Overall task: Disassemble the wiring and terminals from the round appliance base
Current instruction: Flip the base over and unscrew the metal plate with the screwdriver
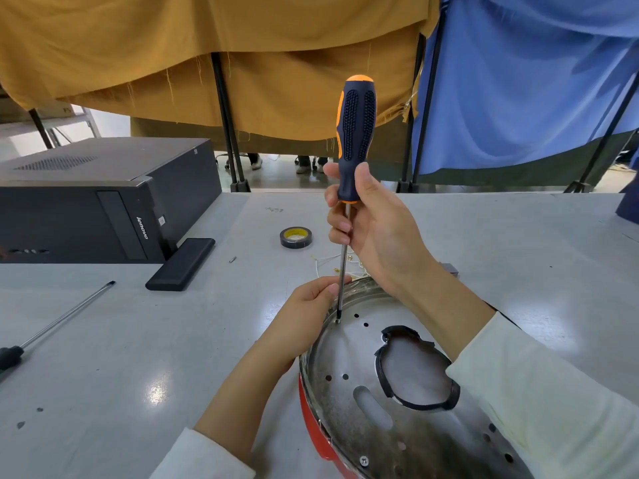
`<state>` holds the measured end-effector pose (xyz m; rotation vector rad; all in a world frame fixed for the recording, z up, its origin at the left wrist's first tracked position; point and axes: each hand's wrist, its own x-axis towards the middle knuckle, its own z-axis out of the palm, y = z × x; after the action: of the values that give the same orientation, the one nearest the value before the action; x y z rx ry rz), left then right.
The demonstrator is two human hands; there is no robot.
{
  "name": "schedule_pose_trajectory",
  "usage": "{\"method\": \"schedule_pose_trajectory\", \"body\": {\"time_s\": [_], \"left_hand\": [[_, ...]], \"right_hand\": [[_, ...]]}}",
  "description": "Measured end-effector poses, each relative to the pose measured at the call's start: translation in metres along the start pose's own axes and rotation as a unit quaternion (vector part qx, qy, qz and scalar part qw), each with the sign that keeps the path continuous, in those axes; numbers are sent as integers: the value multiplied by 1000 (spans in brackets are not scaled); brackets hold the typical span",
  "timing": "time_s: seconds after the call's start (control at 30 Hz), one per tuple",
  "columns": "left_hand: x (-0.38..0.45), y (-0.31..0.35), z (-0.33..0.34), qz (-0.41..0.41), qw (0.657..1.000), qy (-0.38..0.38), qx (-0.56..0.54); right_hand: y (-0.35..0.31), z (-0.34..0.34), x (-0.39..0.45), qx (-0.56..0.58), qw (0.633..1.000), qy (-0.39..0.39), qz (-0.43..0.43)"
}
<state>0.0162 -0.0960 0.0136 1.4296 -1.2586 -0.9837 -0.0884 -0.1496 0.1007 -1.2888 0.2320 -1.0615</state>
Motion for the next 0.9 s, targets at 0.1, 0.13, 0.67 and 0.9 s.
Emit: {"method": "schedule_pose_trajectory", "body": {"time_s": [0.1,0.13,0.67,0.9], "left_hand": [[0,0,0,1,1000,1,0],[0,-1,0,3,1000,2,-2],[-1,0,-1,69,992,55,91],[-8,9,-6,71,974,53,209]], "right_hand": [[1,0,1,-30,999,21,-2],[1,-1,1,-36,999,33,-3],[-2,-9,4,67,997,11,20],[-13,-8,2,62,997,34,-8]]}}
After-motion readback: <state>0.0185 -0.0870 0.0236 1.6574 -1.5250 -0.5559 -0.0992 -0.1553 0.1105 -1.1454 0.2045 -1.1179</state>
